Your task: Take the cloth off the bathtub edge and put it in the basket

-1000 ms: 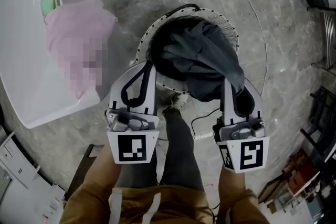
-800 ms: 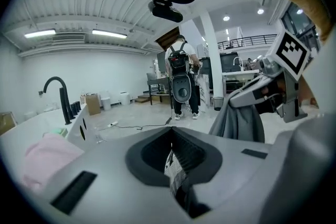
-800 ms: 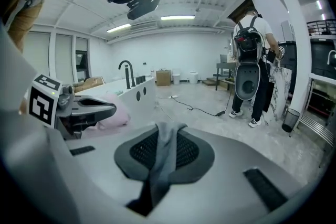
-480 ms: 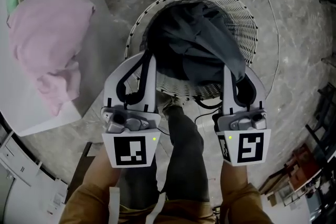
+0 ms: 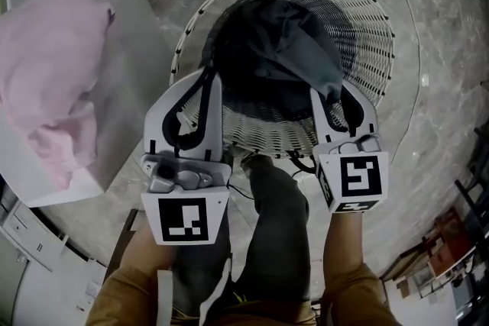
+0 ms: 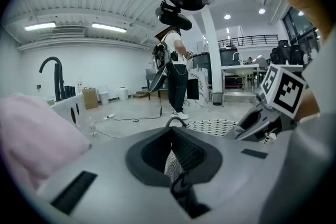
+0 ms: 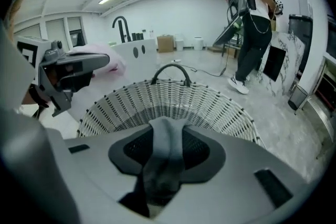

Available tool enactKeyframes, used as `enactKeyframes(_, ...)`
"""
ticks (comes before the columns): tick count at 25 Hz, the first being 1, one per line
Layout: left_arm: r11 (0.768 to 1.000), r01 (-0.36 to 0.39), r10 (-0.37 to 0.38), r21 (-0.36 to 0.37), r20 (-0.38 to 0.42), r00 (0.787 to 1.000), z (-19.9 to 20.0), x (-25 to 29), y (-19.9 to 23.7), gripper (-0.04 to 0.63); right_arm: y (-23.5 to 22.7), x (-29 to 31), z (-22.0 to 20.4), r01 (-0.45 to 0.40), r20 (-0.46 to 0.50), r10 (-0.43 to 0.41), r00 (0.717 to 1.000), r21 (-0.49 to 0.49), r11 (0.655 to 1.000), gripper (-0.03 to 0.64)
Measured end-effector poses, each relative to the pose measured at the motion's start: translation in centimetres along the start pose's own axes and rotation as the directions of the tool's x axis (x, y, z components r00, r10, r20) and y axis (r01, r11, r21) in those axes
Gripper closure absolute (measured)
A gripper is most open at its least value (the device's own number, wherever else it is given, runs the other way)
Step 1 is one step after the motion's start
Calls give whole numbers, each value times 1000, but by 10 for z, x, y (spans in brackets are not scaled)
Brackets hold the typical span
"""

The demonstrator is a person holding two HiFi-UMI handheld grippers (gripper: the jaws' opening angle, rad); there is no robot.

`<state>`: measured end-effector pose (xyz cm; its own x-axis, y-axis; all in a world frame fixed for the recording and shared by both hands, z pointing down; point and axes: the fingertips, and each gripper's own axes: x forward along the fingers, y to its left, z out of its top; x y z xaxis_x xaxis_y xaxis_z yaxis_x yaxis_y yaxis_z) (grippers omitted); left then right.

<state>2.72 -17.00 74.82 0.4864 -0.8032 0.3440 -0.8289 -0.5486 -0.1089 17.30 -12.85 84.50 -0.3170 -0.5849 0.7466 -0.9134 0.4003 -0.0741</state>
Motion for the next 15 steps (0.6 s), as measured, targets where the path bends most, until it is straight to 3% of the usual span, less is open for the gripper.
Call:
enactKeyframes(4,1000,6,-6,-2,-3,1000,-7,6,-6,589,-10,0,-15,5,-29,-4,1000,45,999,433)
enactKeyframes(8,1000,18,-18,3,-7,1000,-2,6,-13,589,-16,-10,-17,28,-54,-28,998,2,1000,399)
enactKeyframes(15,1000,3,-3,-9,1,1000,21,-4,-15,589,-13,-37,8,39,-30,-40,999,-36,999,397)
